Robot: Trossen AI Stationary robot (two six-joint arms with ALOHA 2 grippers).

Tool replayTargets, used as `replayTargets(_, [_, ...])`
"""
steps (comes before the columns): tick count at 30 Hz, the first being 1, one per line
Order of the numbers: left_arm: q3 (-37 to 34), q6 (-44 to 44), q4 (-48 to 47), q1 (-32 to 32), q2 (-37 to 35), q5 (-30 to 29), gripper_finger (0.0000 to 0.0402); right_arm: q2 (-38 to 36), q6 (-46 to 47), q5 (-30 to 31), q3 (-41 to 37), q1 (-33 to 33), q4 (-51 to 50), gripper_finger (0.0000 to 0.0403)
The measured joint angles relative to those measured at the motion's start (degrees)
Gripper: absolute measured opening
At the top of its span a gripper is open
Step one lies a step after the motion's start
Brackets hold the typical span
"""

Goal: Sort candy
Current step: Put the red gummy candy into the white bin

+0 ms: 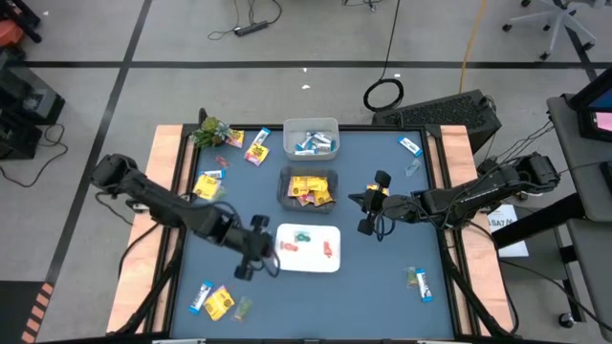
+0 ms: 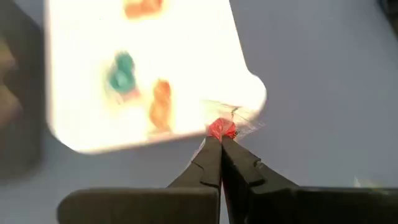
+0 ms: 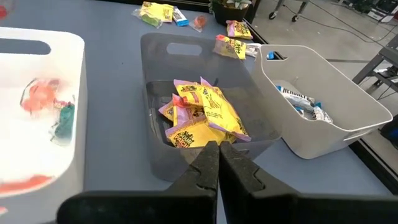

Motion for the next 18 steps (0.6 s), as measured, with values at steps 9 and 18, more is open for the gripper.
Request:
replayTargets(9, [0.55,5.5,2.24,8.95,0.02,4.43,0.0002,0.0,-0.01,0.0,0.0,-0.01,-0.17,0.0])
replayTargets(18, [2.96,3.03,19.09,11.45,3.57,9.77,0.0002,0.02,-0.41,0.02,-0.02,0.0,0.15,0.0])
